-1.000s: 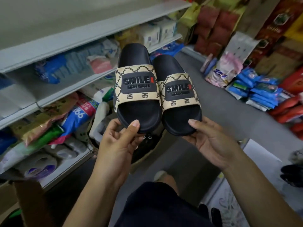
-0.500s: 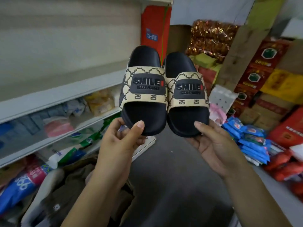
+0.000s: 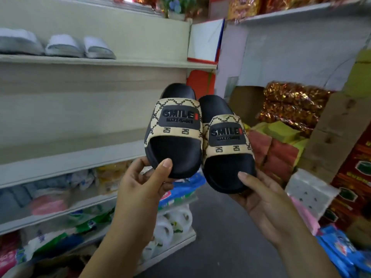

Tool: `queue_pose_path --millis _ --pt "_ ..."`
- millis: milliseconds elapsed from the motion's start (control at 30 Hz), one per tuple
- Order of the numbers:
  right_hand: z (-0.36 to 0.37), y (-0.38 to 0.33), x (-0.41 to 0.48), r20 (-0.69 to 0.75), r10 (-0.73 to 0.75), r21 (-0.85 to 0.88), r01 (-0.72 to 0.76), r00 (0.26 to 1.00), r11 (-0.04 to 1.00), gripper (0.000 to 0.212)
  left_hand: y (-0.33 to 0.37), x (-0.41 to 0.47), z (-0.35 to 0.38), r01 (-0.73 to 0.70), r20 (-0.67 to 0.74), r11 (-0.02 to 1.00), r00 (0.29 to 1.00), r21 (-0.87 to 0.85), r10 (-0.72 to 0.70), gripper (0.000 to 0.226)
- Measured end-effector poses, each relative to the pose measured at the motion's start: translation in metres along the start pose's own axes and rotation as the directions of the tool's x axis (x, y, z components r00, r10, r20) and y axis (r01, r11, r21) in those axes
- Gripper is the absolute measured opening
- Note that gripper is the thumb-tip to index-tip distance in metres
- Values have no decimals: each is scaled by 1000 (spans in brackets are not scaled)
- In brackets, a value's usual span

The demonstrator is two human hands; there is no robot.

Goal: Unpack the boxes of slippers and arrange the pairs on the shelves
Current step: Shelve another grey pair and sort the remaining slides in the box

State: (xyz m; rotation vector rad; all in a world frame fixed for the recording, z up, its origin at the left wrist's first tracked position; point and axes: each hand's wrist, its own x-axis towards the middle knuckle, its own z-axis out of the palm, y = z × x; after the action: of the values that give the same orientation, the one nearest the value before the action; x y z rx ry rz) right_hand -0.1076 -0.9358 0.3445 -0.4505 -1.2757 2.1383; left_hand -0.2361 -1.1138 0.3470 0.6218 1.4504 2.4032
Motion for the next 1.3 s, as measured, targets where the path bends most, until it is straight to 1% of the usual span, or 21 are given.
queue_pose_path --millis 133,300,400,467,533,600,733,800,900,933,967,1000,1033,1067,1100,1133,1167,1200,1233,1267,1300 --pt "-9 -28 62 85 19 -20 -17 996 1000 41 8 40 36 -92 -109 996 990 7 92 28" --pt "8 -51 141 192 -3 -3 3 981 1000 39 14 86 53 -195 -171 975 963 105 210 31" --pt "34 -60 187 234 -19 13 17 972 1000 18 17 127 54 -233 -210 969 946 85 246 17" --pt "55 -65 215 270 -46 44 36 962 998 12 20 161 51 -247 -227 967 940 61 254 13" --pt "76 -70 245 289 -90 72 72 953 995 9 23 198 48 -270 -234 962 933 51 274 13" --pt "97 -75 276 299 -136 91 114 944 989 13 28 236 46 -301 -247 952 920 48 304 15" --pt "136 -80 334 341 -220 94 199 914 975 10 39 304 40 -349 -280 934 892 75 355 19" --pt "154 -79 363 337 -261 96 243 904 965 10 42 334 37 -358 -286 929 884 91 369 20" --pt "175 -75 398 344 -263 119 236 901 964 15 46 368 33 -354 -305 927 875 124 375 29" --pt "180 -74 408 346 -249 92 232 904 968 20 48 376 32 -345 -311 926 873 151 376 35" --pt "183 -75 416 332 -238 4 251 913 968 29 49 383 31 -330 -316 922 869 202 380 42" --pt "184 -75 424 315 -234 -145 290 920 946 41 50 389 29 -317 -321 909 860 271 396 45" --pt "185 -76 432 301 -254 -327 350 919 878 53 50 395 27 -311 -332 880 838 359 432 47" --pt "183 -75 441 294 -318 -501 429 901 752 63 48 400 25 -307 -347 824 796 477 497 49" --pt "181 -74 449 299 -427 -634 512 853 580 68 44 405 22 -288 -356 735 731 614 583 53" --pt "180 -72 457 314 -555 -711 578 771 401 68 39 410 18 -248 -352 626 650 739 674 55" --pt "179 -69 464 326 -667 -741 619 670 260 64 33 415 13 -225 -325 517 560 826 762 53" --pt "180 -66 469 338 -746 -731 659 574 176 56 27 420 10 -238 -273 423 478 874 835 48" --pt "182 -62 473 360 -791 -690 712 495 132 48 22 425 7 -279 -199 332 414 901 888 42" --pt "185 -58 479 401 -806 -637 765 435 96 41 18 430 6 -319 -105 231 367 919 924 35" --pt "189 -55 483 450 -801 -592 803 395 64 38 16 435 4 -341 -4 124 331 932 944 31"
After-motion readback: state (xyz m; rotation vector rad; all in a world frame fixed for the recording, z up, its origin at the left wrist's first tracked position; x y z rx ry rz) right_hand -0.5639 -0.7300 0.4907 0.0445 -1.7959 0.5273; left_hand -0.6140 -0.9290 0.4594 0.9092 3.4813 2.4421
